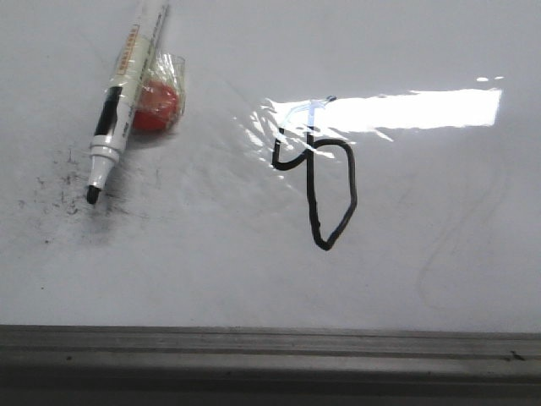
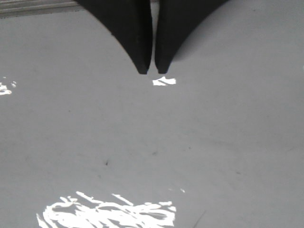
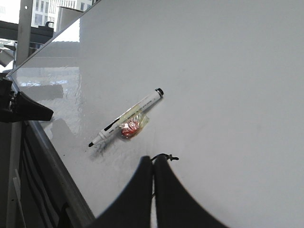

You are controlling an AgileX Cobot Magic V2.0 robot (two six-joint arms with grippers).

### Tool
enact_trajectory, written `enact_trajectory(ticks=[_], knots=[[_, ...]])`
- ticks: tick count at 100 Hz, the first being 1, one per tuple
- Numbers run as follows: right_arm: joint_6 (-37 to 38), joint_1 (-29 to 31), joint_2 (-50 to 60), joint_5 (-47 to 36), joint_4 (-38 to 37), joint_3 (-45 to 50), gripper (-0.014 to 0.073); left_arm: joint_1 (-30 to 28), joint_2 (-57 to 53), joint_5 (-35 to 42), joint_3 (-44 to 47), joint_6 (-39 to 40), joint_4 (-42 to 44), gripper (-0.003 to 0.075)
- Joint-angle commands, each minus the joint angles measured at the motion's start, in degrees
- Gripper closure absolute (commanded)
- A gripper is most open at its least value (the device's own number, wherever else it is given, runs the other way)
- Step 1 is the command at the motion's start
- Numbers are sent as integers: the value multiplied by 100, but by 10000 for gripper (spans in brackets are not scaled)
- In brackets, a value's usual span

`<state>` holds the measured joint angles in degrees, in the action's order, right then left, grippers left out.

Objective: Write number 8 on whiteboard

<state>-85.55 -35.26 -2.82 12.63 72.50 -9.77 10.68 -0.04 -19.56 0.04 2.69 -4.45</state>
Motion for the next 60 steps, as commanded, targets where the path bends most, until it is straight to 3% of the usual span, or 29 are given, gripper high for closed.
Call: enact_trajectory(ticks=[1,60], knots=[[-31,25,-74,-103,106,-150,659,-38,-176,209,180,43,-11,741],[-31,25,-74,-180,106,-150,659,-38,-176,209,180,43,-11,741]])
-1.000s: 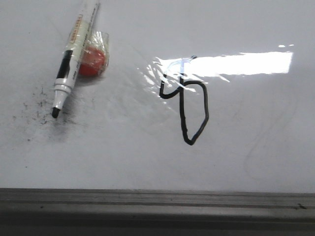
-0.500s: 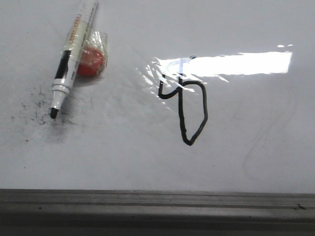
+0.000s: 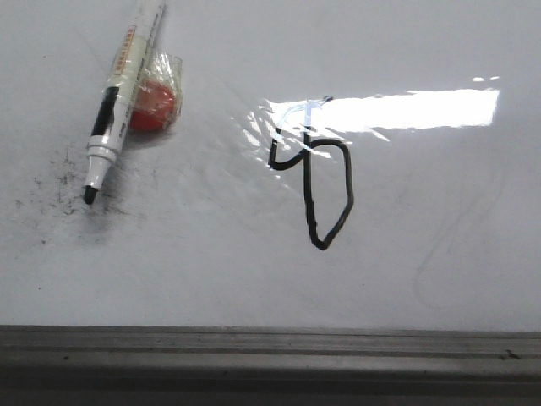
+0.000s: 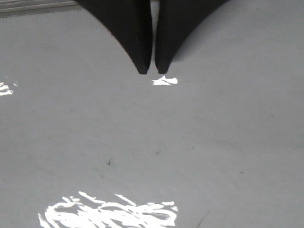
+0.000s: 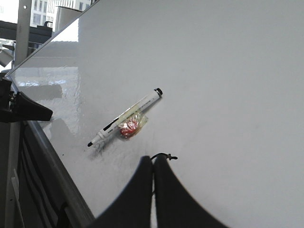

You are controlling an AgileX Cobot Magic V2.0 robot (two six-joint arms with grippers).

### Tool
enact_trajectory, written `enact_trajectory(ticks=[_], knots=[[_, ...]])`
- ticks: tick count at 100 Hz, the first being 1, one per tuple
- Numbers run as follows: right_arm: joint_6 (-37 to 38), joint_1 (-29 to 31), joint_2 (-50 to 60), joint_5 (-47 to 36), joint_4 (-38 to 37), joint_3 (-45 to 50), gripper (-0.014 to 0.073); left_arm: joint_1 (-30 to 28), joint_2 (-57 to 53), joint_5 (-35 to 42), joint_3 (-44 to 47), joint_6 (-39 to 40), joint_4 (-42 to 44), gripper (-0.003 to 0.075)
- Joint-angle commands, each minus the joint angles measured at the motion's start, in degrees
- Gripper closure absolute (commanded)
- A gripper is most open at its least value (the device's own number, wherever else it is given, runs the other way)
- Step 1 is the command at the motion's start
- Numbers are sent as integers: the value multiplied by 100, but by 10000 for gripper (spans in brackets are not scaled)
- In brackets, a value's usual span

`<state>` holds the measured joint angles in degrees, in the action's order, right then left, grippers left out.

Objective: Write number 8 on whiteboard

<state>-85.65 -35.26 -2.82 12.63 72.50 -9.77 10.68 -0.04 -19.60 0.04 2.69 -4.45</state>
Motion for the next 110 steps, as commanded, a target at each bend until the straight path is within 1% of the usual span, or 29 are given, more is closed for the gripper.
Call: enact_trajectory(ticks=[1,15,26,30,38,47,52,54,57,59,62,66,73,79,91,96,106,110], knots=[[-20,25,-74,-180,106,-150,659,-38,-176,213,180,43,-11,741],[-20,25,-74,-637,106,-43,659,-38,-176,213,180,43,-11,741],[-8,40,-84,-734,69,136,659,-38,-176,213,180,43,-11,741],[158,84,-84,-773,-93,177,659,-38,-176,213,180,43,-11,741],[925,337,-84,-761,-871,191,659,-38,-176,213,180,43,-11,741],[1801,709,-84,-699,-1943,191,659,-38,-176,213,180,43,-11,741],[2665,936,-84,-596,-2592,191,659,-38,-176,213,180,43,-11,741],[2904,1037,-84,-536,-2894,191,659,-38,-176,213,180,43,-11,741],[3542,1173,-84,-424,-3468,191,659,-38,-176,213,180,43,-11,741],[3923,1277,-84,-378,-3705,191,659,-38,-176,213,180,43,-11,741],[4397,1414,-84,-249,-4254,191,659,-38,-176,213,180,43,-11,741],[4995,1616,-84,-115,-4743,191,659,-38,-176,213,180,43,-11,741],[5524,1955,-84,106,-5116,191,659,-38,-176,213,180,43,-11,741],[5612,2223,-84,193,-5272,205,659,-38,-176,213,180,43,-11,741],[5698,2737,-84,125,-5849,406,659,-38,-176,213,180,43,-11,741],[6181,2920,-84,116,-6156,534,659,-38,-176,213,180,35,-11,741],[7736,3083,-56,92,-6961,814,659,-38,-176,213,180,35,-11,741],[8170,3109,4,82,-7250,927,659,-38,-176,213,180,35,-11,741]])
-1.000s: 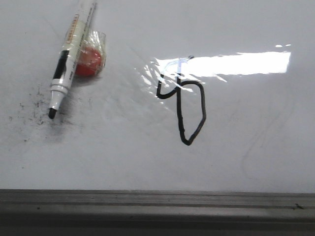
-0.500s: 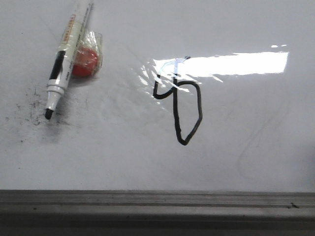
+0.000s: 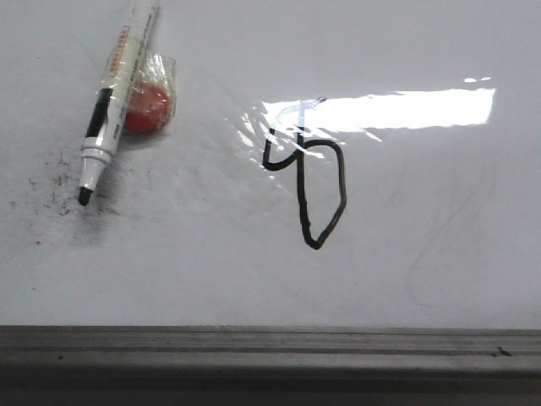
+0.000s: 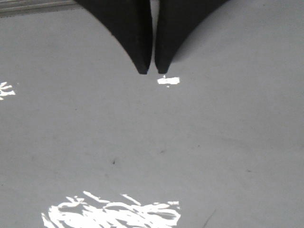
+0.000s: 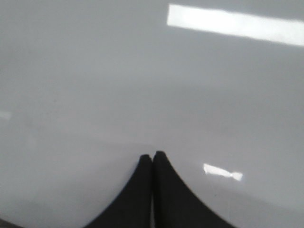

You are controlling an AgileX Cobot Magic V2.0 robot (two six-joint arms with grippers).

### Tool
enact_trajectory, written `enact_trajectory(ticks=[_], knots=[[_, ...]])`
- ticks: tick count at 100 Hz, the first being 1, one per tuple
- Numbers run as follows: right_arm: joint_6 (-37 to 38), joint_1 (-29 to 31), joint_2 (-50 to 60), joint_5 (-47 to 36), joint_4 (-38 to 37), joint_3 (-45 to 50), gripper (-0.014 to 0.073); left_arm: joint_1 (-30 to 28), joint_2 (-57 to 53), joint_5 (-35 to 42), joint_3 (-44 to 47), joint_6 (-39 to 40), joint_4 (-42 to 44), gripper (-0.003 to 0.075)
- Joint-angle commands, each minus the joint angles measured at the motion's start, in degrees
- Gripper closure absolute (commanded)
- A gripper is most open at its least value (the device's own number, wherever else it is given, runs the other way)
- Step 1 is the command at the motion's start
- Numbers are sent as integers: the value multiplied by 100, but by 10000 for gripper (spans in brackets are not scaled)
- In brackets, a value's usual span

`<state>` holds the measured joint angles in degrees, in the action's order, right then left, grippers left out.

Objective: Write number 8 on whiteboard

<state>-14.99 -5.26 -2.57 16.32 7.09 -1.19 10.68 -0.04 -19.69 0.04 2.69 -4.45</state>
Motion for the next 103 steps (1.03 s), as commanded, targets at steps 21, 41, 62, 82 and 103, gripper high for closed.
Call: enact_trajectory(ticks=[21,41,62,82,103], knots=[[1847,106,449,133,-1431,248,659,-38,-176,222,180,35,-11,741],[1847,106,437,121,-1431,248,659,-38,-176,232,180,35,-11,741],[1847,106,437,100,-1431,248,659,-38,-176,232,180,35,-11,741],[1847,106,437,86,-1431,248,659,-38,-176,232,180,35,-11,741],[1847,106,437,86,-1431,248,659,-38,-176,232,180,35,-11,741]])
